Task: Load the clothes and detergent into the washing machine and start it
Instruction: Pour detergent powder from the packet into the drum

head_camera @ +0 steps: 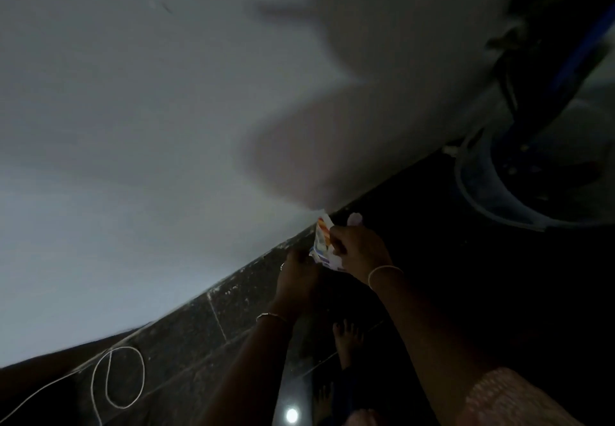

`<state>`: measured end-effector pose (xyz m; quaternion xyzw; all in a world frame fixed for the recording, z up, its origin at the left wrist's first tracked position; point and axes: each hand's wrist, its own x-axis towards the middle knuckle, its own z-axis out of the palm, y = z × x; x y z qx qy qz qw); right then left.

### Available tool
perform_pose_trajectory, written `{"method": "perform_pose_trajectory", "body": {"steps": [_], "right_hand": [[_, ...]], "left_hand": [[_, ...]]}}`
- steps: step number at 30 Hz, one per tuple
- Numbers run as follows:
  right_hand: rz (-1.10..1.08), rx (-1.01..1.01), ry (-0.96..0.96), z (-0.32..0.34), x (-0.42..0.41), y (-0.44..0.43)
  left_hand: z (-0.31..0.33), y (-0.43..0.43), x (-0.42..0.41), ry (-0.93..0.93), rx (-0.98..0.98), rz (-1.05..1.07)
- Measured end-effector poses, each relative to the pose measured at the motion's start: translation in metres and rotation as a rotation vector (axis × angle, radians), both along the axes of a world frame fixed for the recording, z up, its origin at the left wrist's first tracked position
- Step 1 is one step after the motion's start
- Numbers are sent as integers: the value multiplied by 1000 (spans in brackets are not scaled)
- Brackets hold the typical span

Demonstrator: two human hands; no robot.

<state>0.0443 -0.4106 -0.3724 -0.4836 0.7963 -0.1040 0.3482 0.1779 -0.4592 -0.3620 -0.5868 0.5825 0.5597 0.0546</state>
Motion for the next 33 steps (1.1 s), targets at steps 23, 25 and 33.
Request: {"method": "perform_pose_trajectory", "body": {"steps": [23,25,33], "right_hand": [[-213,-894,-24,407,77,78],[-212,-930,-22,438,81,87],[-369,-1057,-131,544,85,137]], "left_hand": [[262,84,85,505,428,605],[280,91,86,602,513,563],[344,126,68,1115,806,528]]}}
